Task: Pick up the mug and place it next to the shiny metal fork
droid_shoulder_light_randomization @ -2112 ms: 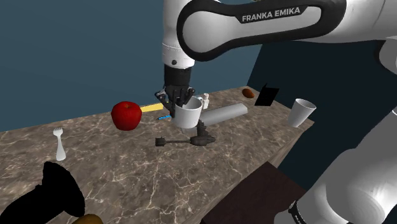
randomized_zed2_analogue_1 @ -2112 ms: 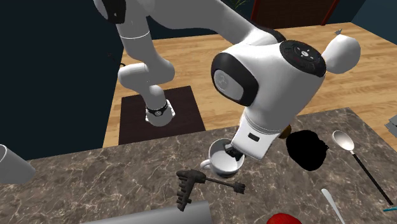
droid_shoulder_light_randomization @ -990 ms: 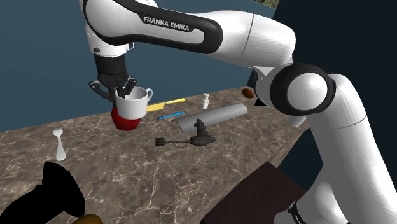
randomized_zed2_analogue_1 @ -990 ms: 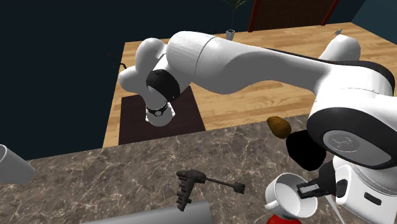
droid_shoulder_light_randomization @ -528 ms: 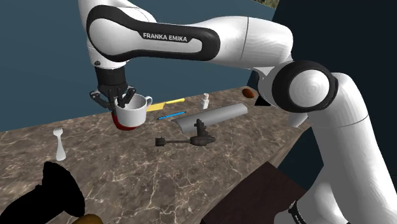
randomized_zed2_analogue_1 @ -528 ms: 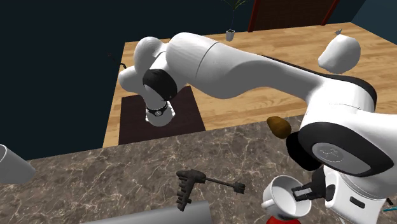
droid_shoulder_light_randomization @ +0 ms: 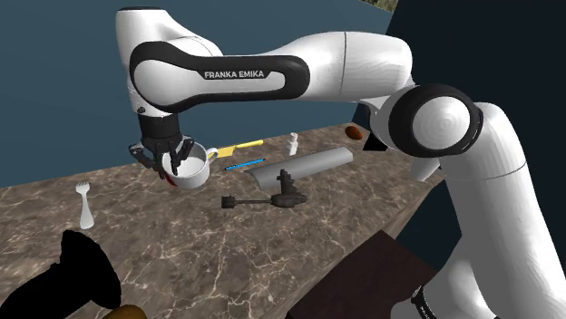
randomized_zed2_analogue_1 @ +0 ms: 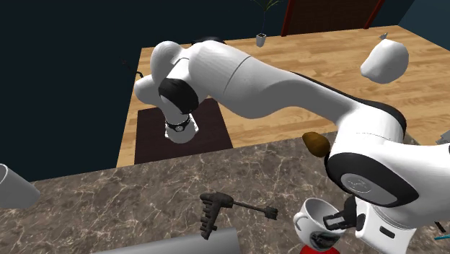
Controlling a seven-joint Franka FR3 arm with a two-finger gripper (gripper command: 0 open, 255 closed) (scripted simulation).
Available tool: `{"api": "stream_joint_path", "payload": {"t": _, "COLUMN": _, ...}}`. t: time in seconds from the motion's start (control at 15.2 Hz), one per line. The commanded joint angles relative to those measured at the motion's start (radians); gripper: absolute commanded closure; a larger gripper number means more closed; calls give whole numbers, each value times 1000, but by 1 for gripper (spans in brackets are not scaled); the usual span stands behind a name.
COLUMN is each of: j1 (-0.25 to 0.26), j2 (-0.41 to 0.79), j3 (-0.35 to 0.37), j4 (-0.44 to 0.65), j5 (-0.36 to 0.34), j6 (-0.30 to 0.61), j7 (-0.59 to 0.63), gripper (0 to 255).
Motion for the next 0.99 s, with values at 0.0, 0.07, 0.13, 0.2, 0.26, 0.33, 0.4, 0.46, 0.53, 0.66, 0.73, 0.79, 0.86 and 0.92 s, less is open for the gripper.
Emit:
{"api": "stream_joint_path", "payload": {"t": 0.0, "j1": -7, "j2": 10, "j3": -4, "j4": -28, "j5": -2, "j6": 25, "j7": 1, "gripper": 255}}
{"api": "stream_joint_path", "payload": {"t": 0.07, "j1": -9, "j2": 12, "j3": -4, "j4": -38, "j5": -4, "j6": 37, "j7": 3, "gripper": 255}}
{"api": "stream_joint_path", "payload": {"t": 0.13, "j1": -11, "j2": 15, "j3": -5, "j4": -48, "j5": -5, "j6": 49, "j7": 5, "gripper": 255}}
{"api": "stream_joint_path", "payload": {"t": 0.2, "j1": -13, "j2": 17, "j3": -5, "j4": -58, "j5": -7, "j6": 61, "j7": 7, "gripper": 255}}
{"api": "stream_joint_path", "payload": {"t": 0.26, "j1": -14, "j2": 20, "j3": -6, "j4": -67, "j5": -9, "j6": 72, "j7": 8, "gripper": 255}}
{"api": "stream_joint_path", "payload": {"t": 0.33, "j1": -15, "j2": 23, "j3": -6, "j4": -76, "j5": -11, "j6": 83, "j7": 10, "gripper": 255}}
{"api": "stream_joint_path", "payload": {"t": 0.4, "j1": -16, "j2": 26, "j3": -7, "j4": -85, "j5": -12, "j6": 94, "j7": 12, "gripper": 255}}
{"api": "stream_joint_path", "payload": {"t": 0.46, "j1": -17, "j2": 30, "j3": -8, "j4": -93, "j5": -14, "j6": 105, "j7": 13, "gripper": 255}}
{"api": "stream_joint_path", "payload": {"t": 0.53, "j1": -18, "j2": 32, "j3": -9, "j4": -98, "j5": -15, "j6": 113, "j7": 15, "gripper": 255}}
{"api": "stream_joint_path", "payload": {"t": 0.66, "j1": -18, "j2": 32, "j3": -9, "j4": -99, "j5": -15, "j6": 113, "j7": 15, "gripper": 255}}
{"api": "stream_joint_path", "payload": {"t": 0.73, "j1": -18, "j2": 32, "j3": -9, "j4": -98, "j5": -15, "j6": 113, "j7": 15, "gripper": 255}}
{"api": "stream_joint_path", "payload": {"t": 0.79, "j1": -18, "j2": 32, "j3": -9, "j4": -98, "j5": -15, "j6": 113, "j7": 15, "gripper": 255}}
{"api": "stream_joint_path", "payload": {"t": 0.86, "j1": -18, "j2": 32, "j3": -9, "j4": -98, "j5": -15, "j6": 113, "j7": 15, "gripper": 255}}
{"api": "stream_joint_path", "payload": {"t": 0.92, "j1": -18, "j2": 32, "j3": -9, "j4": -98, "j5": -15, "j6": 113, "j7": 15, "gripper": 255}}
